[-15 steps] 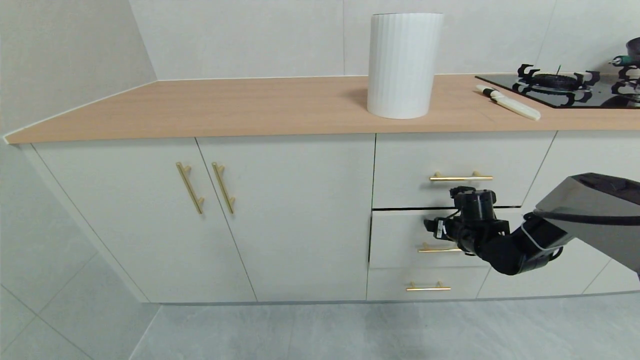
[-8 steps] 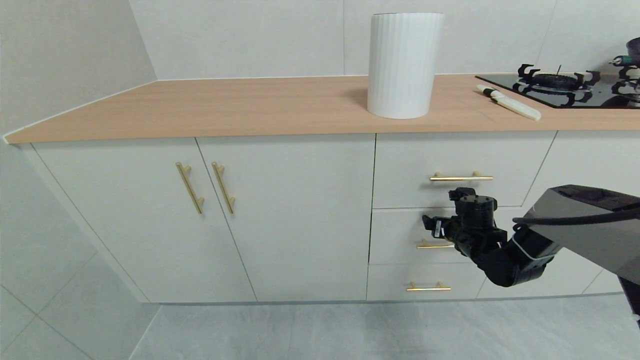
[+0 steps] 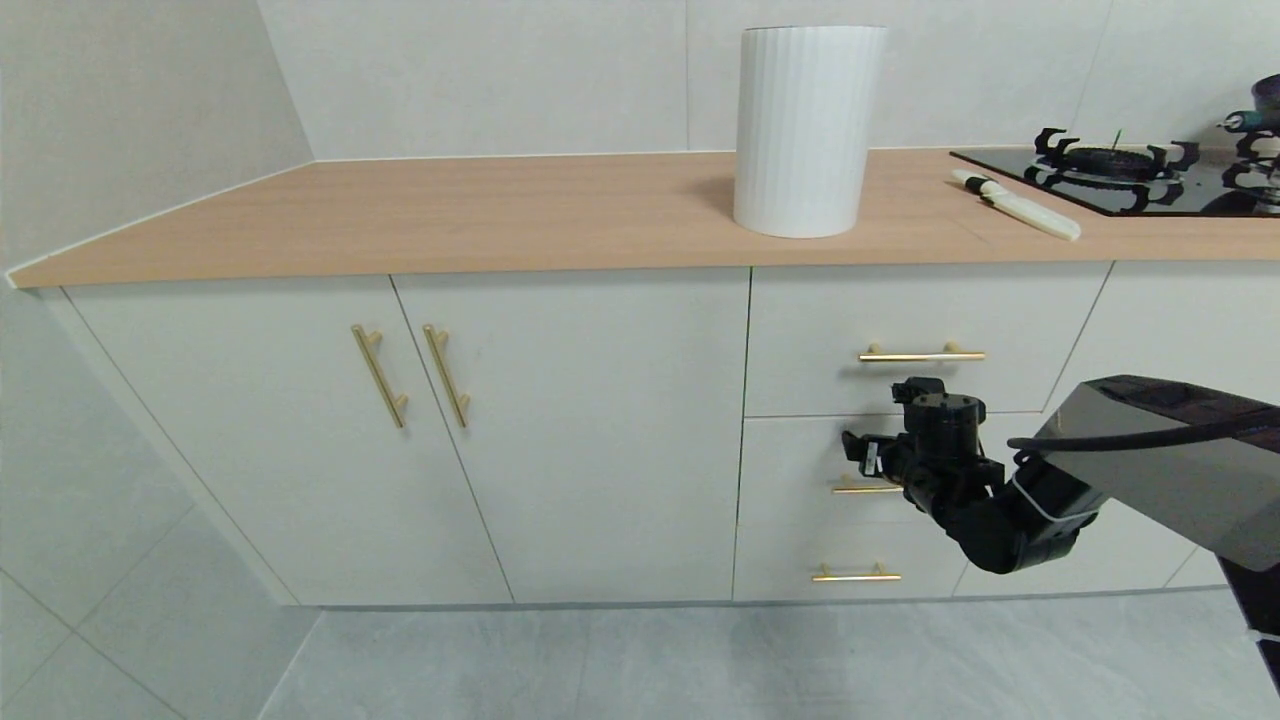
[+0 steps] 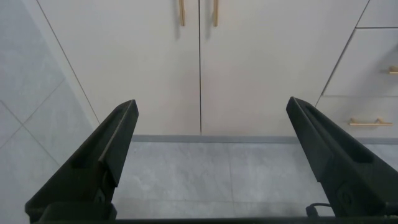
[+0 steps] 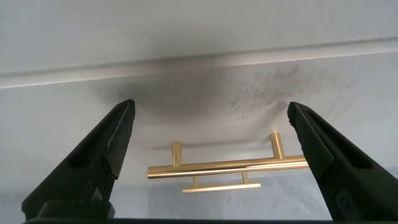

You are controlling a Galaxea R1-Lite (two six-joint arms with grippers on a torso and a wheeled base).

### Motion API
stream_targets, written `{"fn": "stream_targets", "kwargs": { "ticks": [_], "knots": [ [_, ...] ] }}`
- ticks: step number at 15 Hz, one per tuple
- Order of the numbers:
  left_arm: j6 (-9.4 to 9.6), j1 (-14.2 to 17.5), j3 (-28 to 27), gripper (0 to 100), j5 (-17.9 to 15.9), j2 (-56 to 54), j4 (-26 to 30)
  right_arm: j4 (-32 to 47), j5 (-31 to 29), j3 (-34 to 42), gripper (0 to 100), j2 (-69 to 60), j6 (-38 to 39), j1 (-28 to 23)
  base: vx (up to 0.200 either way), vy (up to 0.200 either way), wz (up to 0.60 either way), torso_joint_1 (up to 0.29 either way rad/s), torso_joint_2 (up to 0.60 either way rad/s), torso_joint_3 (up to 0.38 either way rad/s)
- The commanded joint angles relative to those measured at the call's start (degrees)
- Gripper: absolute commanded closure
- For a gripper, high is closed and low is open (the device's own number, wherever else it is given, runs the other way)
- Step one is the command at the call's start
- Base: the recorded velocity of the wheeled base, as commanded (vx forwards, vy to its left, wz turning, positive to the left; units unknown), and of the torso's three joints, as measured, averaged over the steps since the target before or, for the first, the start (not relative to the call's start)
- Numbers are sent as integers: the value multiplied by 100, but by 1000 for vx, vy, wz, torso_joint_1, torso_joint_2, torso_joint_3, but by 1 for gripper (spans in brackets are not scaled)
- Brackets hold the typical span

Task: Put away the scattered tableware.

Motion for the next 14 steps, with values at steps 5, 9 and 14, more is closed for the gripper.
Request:
{"fn": "stream_targets", "kwargs": {
  "ticks": [5,9,14],
  "knots": [
    [-4,2,0,0,1,7,0,-17,-56,43,0,-76,15,7,0,0,0,0,0,0],
    [-4,2,0,0,1,7,0,36,32,1326,0,-1650,-3,94,0,0,0,0,0,0],
    [-4,2,0,0,1,7,0,9,-240,2671,0,-3882,-144,86,0,0,0,0,0,0]
  ]
}}
